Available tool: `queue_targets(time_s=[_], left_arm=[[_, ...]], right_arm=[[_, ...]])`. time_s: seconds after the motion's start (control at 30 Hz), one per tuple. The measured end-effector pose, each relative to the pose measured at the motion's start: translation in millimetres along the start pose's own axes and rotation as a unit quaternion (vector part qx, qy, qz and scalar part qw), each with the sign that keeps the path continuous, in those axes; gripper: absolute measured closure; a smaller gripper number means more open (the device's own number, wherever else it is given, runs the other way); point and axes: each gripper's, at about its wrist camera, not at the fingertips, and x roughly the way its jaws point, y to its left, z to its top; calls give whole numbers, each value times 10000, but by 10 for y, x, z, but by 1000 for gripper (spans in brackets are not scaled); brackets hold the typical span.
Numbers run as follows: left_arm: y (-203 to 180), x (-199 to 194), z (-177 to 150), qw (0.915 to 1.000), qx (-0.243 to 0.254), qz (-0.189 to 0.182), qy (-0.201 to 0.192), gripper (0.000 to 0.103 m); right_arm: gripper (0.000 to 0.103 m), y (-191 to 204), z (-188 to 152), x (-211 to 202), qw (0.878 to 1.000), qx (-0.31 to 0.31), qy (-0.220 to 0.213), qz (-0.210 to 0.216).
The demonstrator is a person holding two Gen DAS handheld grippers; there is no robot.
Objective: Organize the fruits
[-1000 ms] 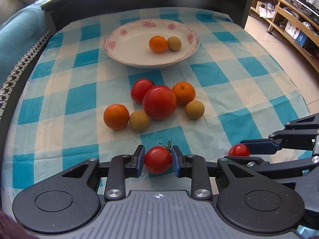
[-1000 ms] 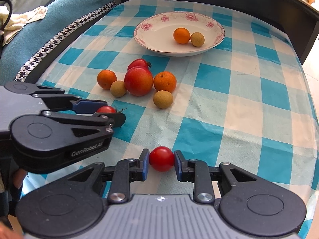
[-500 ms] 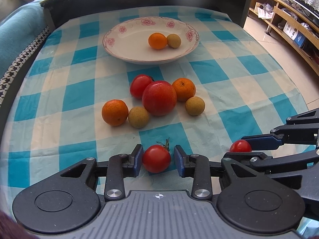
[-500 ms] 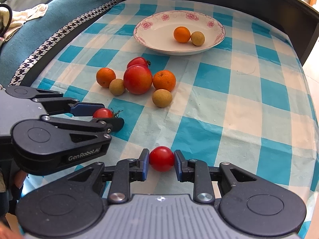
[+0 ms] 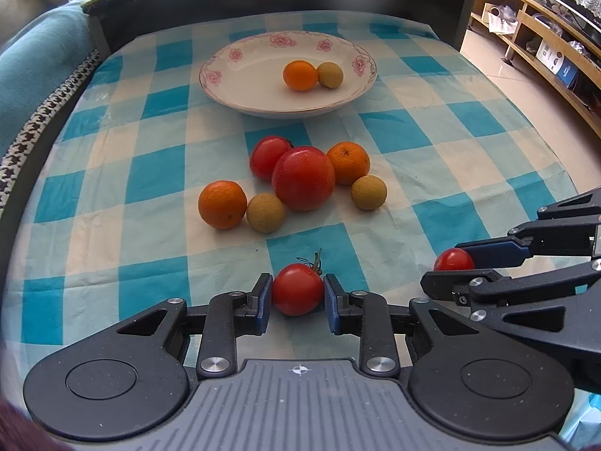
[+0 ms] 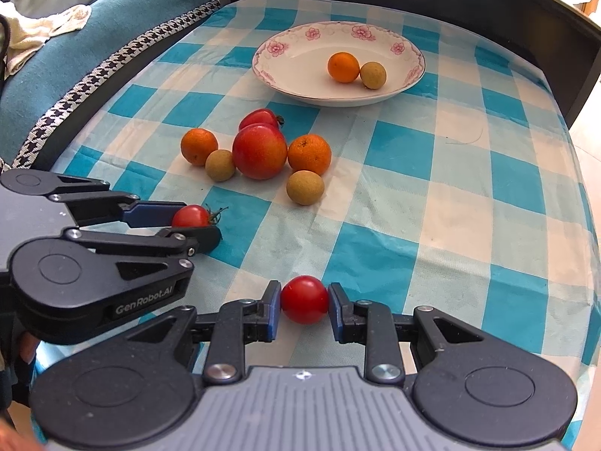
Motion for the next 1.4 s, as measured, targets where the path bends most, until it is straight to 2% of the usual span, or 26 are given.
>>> queue_targets(time_s=[0.27, 0.53, 0.9, 1.13, 1.4], left_arm=[[36, -103, 112, 9994, -199, -190, -190, 67], [100, -156, 340, 9984, -334, -156, -422, 67], [207, -111, 845, 9967, -366, -118, -714, 69], [298, 108, 1123, 9966, -444, -53, -687, 69], [410, 347, 1268, 9969, -553, -29, -555, 69]], right_arm=[[74, -16, 107, -58, 9998, 89, -173, 69], [74, -62, 333, -111, 9989, 201, -411, 54], [74, -203, 773, -106, 9966, 329, -745, -103], [74, -354, 1079, 73, 9960, 369, -806, -65], [74, -459, 1308, 340, 9967, 314, -746, -17]])
